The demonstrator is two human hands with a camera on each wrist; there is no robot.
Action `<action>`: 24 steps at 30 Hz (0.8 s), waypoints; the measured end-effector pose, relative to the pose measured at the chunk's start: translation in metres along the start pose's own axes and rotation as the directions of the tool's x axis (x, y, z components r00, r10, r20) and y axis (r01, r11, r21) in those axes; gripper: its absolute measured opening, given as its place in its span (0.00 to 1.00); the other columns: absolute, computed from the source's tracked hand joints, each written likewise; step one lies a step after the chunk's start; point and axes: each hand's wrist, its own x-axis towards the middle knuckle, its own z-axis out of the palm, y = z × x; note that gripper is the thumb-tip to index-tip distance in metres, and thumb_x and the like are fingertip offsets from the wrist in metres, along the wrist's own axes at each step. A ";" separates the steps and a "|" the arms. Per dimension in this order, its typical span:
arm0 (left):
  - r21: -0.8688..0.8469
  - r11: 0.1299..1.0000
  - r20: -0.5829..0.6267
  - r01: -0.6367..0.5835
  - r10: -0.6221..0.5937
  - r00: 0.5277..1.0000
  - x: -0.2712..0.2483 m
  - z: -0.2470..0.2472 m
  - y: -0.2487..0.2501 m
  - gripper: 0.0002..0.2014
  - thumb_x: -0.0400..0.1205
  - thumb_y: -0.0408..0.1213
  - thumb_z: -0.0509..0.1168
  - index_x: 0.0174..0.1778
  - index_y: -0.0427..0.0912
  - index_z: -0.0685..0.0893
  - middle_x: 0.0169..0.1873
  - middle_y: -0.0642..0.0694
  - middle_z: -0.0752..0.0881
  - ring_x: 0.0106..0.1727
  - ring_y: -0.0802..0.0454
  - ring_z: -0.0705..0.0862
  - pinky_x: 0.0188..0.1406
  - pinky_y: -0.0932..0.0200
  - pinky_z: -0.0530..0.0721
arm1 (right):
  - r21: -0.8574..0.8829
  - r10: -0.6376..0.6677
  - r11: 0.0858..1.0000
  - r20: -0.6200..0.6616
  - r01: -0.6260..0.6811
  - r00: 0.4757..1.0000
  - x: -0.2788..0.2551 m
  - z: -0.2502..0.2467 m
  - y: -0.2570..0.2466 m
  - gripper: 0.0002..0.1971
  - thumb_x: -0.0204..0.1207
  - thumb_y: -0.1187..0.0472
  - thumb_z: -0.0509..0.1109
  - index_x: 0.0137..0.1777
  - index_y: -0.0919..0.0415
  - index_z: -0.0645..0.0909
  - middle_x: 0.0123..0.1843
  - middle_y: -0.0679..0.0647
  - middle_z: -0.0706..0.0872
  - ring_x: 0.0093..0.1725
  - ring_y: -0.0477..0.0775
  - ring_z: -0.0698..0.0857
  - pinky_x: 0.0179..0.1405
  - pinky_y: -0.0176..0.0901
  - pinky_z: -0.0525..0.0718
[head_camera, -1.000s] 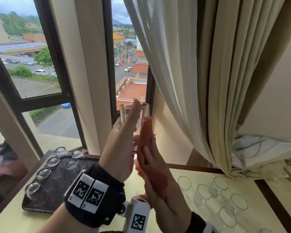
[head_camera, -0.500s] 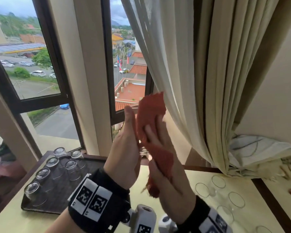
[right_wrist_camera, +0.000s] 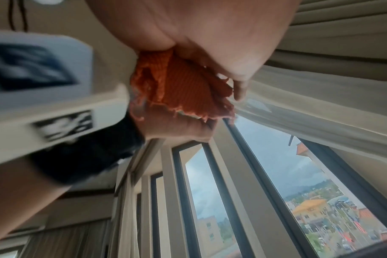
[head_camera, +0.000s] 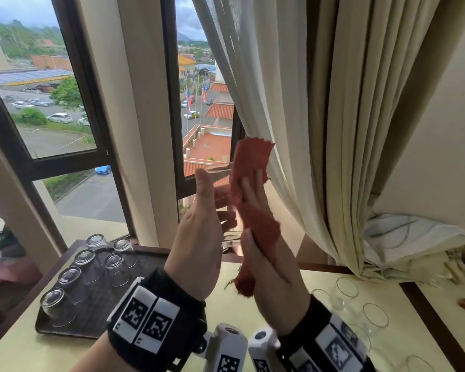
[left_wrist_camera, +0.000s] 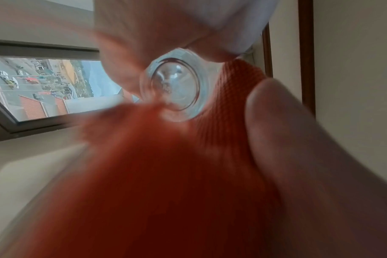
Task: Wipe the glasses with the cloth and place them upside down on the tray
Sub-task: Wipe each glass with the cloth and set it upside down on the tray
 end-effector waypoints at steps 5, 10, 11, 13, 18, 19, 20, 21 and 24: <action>0.018 1.000 0.024 0.023 -0.023 0.999 0.008 -0.016 0.007 0.40 0.87 0.72 0.49 0.65 0.41 0.91 0.54 0.39 0.96 0.56 0.42 0.95 0.55 0.45 0.92 | -0.181 -0.114 0.974 0.122 0.135 0.986 -0.039 0.001 0.029 0.29 0.91 0.57 0.61 0.91 0.56 0.64 0.95 0.47 0.57 0.90 0.59 0.67 0.87 0.66 0.69; 0.081 0.996 0.072 0.025 -0.031 0.997 0.001 -0.012 -0.003 0.38 0.88 0.69 0.47 0.62 0.41 0.90 0.39 0.52 0.94 0.39 0.57 0.92 0.39 0.59 0.91 | 0.057 0.143 0.989 -0.055 -0.139 0.988 -0.022 0.003 0.025 0.22 0.88 0.41 0.61 0.82 0.32 0.76 0.64 0.55 0.92 0.56 0.55 0.92 0.51 0.54 0.91; 0.073 0.997 0.070 0.032 -0.037 0.997 -0.002 -0.009 -0.005 0.39 0.88 0.70 0.48 0.64 0.40 0.90 0.44 0.46 0.94 0.43 0.51 0.93 0.43 0.53 0.92 | 0.104 0.174 0.981 -0.080 -0.166 0.981 -0.013 0.002 0.019 0.21 0.88 0.40 0.62 0.80 0.35 0.78 0.58 0.53 0.93 0.48 0.54 0.92 0.42 0.52 0.90; 0.041 0.999 0.040 0.022 -0.023 0.999 -0.003 -0.004 -0.008 0.41 0.88 0.73 0.50 0.65 0.38 0.89 0.53 0.34 0.93 0.49 0.40 0.92 0.51 0.43 0.91 | 0.135 0.206 0.972 -0.115 -0.191 0.972 0.000 0.001 0.008 0.21 0.88 0.41 0.62 0.76 0.45 0.82 0.46 0.46 0.93 0.33 0.47 0.86 0.30 0.48 0.84; -0.029 1.000 -0.006 0.002 -0.002 1.000 -0.003 -0.002 -0.003 0.46 0.79 0.82 0.53 0.65 0.42 0.92 0.62 0.28 0.90 0.69 0.26 0.87 0.73 0.33 0.87 | 0.079 -0.005 0.997 -0.019 0.007 1.000 -0.008 0.006 -0.004 0.25 0.89 0.55 0.61 0.83 0.35 0.72 0.73 0.34 0.86 0.62 0.49 0.70 0.39 0.24 0.84; -0.009 1.000 0.016 -0.003 0.003 1.000 -0.001 -0.005 0.000 0.45 0.78 0.80 0.53 0.64 0.42 0.92 0.59 0.31 0.92 0.64 0.31 0.91 0.67 0.40 0.90 | 0.041 -0.032 0.999 0.022 0.031 0.999 -0.014 0.006 0.001 0.26 0.89 0.57 0.61 0.86 0.36 0.70 0.85 0.35 0.76 0.65 0.52 0.76 0.45 0.22 0.84; 0.026 1.000 0.050 -0.010 0.009 0.999 0.000 -0.007 0.003 0.45 0.78 0.78 0.54 0.65 0.41 0.91 0.56 0.33 0.94 0.59 0.36 0.93 0.61 0.45 0.92 | 0.012 -0.044 0.999 0.048 0.043 0.998 -0.021 0.006 0.006 0.27 0.90 0.57 0.61 0.87 0.38 0.69 0.90 0.37 0.67 0.57 0.57 0.88 0.51 0.26 0.86; 0.055 0.998 0.079 -0.025 0.021 0.997 0.001 -0.009 0.005 0.45 0.77 0.79 0.57 0.66 0.39 0.90 0.55 0.32 0.93 0.55 0.39 0.93 0.58 0.44 0.92 | -0.002 -0.059 0.998 0.056 0.059 0.997 -0.027 0.006 0.014 0.27 0.91 0.56 0.61 0.88 0.40 0.69 0.92 0.40 0.64 0.62 0.57 0.90 0.62 0.35 0.87; 0.088 0.994 0.101 -0.069 0.060 0.993 0.006 -0.010 0.006 0.45 0.71 0.76 0.69 0.64 0.36 0.85 0.49 0.34 0.88 0.46 0.45 0.86 0.61 0.31 0.90 | -0.030 -0.049 0.998 0.036 0.050 0.998 -0.047 0.007 0.040 0.27 0.90 0.54 0.60 0.88 0.41 0.69 0.92 0.46 0.65 0.90 0.55 0.68 0.87 0.66 0.70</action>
